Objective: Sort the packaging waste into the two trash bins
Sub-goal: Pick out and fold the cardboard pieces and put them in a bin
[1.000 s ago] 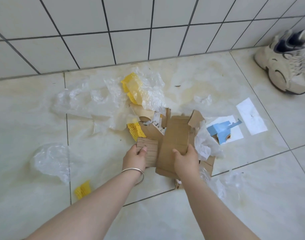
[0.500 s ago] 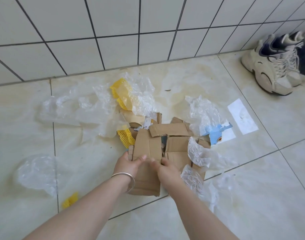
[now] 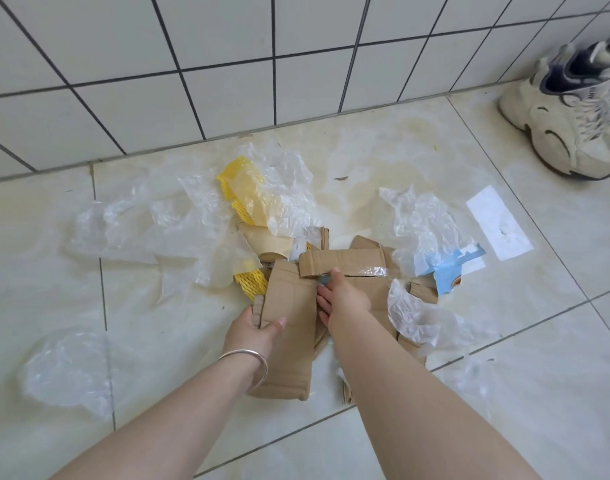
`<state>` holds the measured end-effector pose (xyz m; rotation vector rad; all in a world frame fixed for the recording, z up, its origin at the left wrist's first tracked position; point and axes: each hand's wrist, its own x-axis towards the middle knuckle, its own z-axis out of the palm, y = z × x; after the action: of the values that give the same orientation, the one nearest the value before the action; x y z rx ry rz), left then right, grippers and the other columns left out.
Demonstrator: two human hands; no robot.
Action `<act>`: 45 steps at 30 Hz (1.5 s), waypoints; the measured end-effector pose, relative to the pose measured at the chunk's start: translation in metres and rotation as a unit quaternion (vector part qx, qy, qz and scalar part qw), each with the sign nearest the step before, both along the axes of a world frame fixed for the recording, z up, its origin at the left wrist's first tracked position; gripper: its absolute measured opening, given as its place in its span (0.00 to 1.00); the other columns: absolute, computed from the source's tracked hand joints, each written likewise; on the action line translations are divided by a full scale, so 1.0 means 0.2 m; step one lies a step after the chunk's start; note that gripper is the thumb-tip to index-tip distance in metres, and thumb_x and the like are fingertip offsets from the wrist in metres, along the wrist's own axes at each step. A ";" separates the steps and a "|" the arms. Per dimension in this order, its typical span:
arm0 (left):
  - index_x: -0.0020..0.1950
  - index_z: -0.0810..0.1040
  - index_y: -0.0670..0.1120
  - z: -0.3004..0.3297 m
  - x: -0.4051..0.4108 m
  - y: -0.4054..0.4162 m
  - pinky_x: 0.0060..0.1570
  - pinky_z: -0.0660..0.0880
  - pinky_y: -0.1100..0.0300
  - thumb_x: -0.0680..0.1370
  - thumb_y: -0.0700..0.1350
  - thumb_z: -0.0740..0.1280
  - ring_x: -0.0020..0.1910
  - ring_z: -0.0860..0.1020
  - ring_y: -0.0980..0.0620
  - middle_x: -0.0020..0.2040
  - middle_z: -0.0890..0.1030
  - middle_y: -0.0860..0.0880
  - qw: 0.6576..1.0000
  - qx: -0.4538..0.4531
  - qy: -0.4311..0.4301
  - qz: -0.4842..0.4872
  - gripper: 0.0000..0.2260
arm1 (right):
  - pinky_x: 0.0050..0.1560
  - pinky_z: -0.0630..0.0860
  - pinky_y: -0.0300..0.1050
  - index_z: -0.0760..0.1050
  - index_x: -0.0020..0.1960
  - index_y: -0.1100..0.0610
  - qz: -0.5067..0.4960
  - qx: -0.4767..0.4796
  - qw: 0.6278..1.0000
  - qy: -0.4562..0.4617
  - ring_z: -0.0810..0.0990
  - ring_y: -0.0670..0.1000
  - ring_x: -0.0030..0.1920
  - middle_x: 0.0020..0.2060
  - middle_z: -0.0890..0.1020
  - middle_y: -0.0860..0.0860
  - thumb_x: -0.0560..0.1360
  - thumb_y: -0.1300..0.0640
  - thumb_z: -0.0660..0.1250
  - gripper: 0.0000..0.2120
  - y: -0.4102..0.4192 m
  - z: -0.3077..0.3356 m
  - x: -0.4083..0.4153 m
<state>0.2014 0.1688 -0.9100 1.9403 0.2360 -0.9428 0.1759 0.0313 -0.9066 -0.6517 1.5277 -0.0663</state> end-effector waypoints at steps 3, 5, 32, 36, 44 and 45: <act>0.50 0.76 0.48 -0.01 0.01 -0.01 0.49 0.74 0.58 0.73 0.42 0.70 0.46 0.79 0.45 0.45 0.82 0.47 1.000 -0.001 -0.004 -0.006 0.07 | 0.57 0.75 0.47 0.75 0.40 0.58 -0.025 0.019 0.999 0.005 0.81 0.51 0.46 0.50 0.84 0.54 0.73 0.50 0.68 0.12 -0.03 -0.02 0.06; 0.50 0.76 0.48 0.00 0.01 -0.01 0.48 0.73 0.58 0.73 0.42 0.70 0.46 0.79 0.46 0.44 0.81 0.48 1.000 -0.001 -0.003 -0.005 0.08 | 0.59 0.71 0.44 0.77 0.54 0.59 -0.040 0.044 0.998 -0.017 0.80 0.52 0.57 0.59 0.81 0.54 0.76 0.53 0.65 0.11 -0.05 -0.02 0.09; 0.52 0.76 0.44 0.07 -0.05 -0.06 0.46 0.73 0.58 0.71 0.35 0.72 0.40 0.79 0.50 0.47 0.81 0.44 0.993 -0.081 -0.003 0.091 0.12 | 0.51 0.73 0.45 0.75 0.51 0.54 0.387 -0.308 0.853 0.168 0.77 0.52 0.52 0.50 0.77 0.50 0.74 0.50 0.66 0.09 -0.05 0.06 -0.43; 0.52 0.75 0.45 0.04 -0.10 -0.09 0.48 0.73 0.57 0.71 0.34 0.72 0.41 0.79 0.49 0.45 0.81 0.45 0.994 -0.079 0.012 0.072 0.13 | 0.64 0.65 0.49 0.64 0.63 0.61 0.446 -0.330 0.771 0.312 0.66 0.59 0.64 0.62 0.68 0.58 0.71 0.43 0.68 0.30 -0.07 0.01 -0.40; 0.48 0.76 0.48 0.01 -0.12 -0.10 0.50 0.75 0.56 0.70 0.34 0.72 0.42 0.79 0.47 0.46 0.82 0.44 0.997 -0.059 0.007 0.053 0.12 | 0.67 0.63 0.53 0.43 0.76 0.56 0.405 -0.278 0.800 0.345 0.64 0.63 0.66 0.67 0.61 0.62 0.63 0.39 0.75 0.57 -0.06 0.00 -0.35; 0.49 0.76 0.47 0.02 -0.12 -0.10 0.49 0.74 0.56 0.71 0.34 0.72 0.42 0.79 0.47 0.46 0.82 0.44 0.997 -0.059 0.008 0.053 0.12 | 0.67 0.63 0.52 0.42 0.76 0.56 0.383 -0.273 0.818 0.331 0.65 0.63 0.67 0.67 0.62 0.62 0.62 0.41 0.76 0.57 -0.07 0.00 -0.35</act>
<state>0.1779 0.1486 -0.9069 1.7949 0.2839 -0.8831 0.1059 0.0168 -0.9065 -1.8723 1.7878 0.3918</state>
